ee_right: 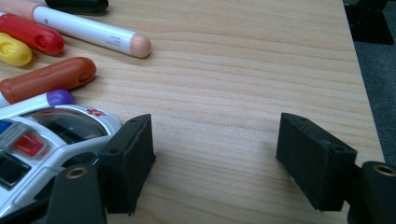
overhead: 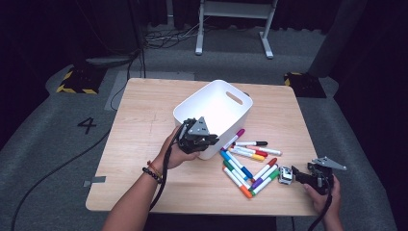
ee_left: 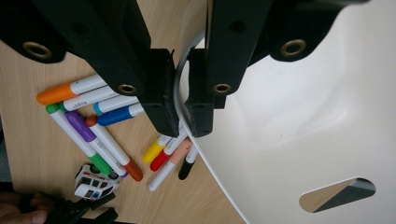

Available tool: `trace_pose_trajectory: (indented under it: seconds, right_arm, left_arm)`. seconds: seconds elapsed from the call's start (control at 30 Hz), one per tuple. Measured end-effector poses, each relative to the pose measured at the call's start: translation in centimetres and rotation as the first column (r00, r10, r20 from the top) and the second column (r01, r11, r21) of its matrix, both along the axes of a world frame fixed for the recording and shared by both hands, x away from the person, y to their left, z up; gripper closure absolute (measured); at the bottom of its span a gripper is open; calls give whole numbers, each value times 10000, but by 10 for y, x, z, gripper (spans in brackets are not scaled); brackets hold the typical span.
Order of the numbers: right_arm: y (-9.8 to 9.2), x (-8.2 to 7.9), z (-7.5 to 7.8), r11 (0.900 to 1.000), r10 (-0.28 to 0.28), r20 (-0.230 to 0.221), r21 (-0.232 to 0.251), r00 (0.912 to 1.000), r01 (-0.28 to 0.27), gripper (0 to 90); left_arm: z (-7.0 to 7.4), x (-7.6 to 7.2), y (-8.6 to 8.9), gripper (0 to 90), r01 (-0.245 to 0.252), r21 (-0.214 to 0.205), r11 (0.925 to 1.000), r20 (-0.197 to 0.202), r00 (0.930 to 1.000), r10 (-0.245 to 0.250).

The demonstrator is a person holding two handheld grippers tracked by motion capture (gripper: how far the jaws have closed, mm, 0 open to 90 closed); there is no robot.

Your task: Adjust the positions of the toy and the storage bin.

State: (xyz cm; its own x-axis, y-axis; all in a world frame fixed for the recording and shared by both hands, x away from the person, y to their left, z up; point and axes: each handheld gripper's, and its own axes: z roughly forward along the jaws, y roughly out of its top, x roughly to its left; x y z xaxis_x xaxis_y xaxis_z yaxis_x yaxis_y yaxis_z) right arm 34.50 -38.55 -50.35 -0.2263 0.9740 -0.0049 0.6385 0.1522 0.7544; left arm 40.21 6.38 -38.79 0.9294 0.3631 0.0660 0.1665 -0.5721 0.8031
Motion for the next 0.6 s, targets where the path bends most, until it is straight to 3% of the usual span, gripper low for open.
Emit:
trace_pose_trajectory:
  seconds: [0.23,0.3,0.4,0.5,0.6]
  right_arm:
    - [0,0,0,10000,11,-9,-3,10000,-11,275]
    - [0,0,0,10000,7,-3,-23,10000,-7,275]
    - [0,0,0,10000,10,-11,-14,10000,-10,275]
    - [0,0,0,10000,11,-13,-21,10000,-11,274]
    - [0,0,0,10000,7,-20,-6,10000,-7,274]
  left_arm:
    - [-1,-6,-2,801,19,-107,9999,30,10000,-19]
    - [-1,-9,-1,686,-149,-212,9997,24,9999,149]
    - [1,-11,0,591,-200,-259,9995,136,9997,203]
    - [7,-13,6,500,-594,-582,9965,207,9979,607]
    - [9,-14,9,345,-1018,-694,9924,208,9944,1035]
